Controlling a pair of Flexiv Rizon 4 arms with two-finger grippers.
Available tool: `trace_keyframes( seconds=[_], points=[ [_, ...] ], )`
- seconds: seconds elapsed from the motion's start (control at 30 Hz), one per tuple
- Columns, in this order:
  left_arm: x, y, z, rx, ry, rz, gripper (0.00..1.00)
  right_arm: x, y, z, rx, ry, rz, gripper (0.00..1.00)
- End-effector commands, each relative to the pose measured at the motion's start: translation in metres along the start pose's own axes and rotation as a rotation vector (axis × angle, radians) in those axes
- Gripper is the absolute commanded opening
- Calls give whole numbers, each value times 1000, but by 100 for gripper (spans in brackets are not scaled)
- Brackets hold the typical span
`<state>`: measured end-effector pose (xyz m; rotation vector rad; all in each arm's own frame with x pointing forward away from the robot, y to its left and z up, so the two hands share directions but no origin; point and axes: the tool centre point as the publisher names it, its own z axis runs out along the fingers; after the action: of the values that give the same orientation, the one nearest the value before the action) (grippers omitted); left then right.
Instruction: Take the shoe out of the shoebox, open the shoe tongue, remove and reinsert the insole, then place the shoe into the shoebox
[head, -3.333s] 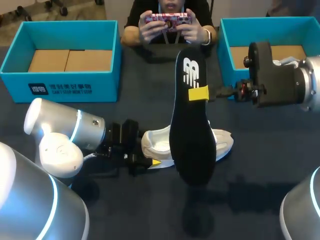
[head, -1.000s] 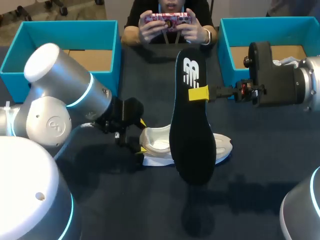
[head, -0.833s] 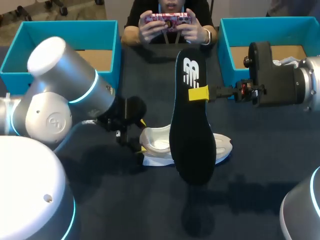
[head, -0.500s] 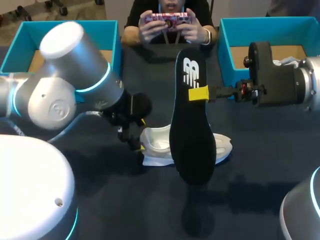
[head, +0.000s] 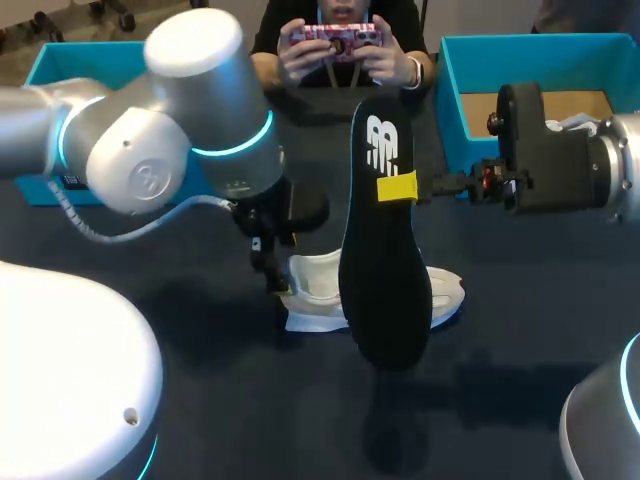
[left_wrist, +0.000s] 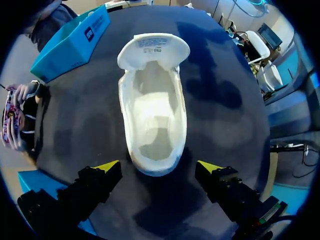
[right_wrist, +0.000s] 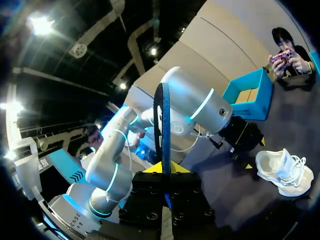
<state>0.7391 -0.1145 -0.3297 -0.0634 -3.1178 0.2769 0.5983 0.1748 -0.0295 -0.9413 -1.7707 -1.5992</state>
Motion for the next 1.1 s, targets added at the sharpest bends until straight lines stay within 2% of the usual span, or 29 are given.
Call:
trace_keyframes(
  seconds=[0.03,0.4,0.63,0.83,1.1],
  points=[
    [3,-5,-7,-127,-9,-3,100,0,-1,2,-3,-2,1,0],
    [1,-8,-7,-152,-32,-48,100,0,-1,2,-3,-2,1,0],
    [-7,-9,-1,-123,-18,-67,100,0,-1,2,-3,-2,1,0],
    [-19,-19,-7,-123,-30,-66,100,0,-1,2,-3,-2,1,0],
    [-31,-45,-9,-100,-55,-77,100,0,-1,2,-3,-2,1,0]
  ],
)
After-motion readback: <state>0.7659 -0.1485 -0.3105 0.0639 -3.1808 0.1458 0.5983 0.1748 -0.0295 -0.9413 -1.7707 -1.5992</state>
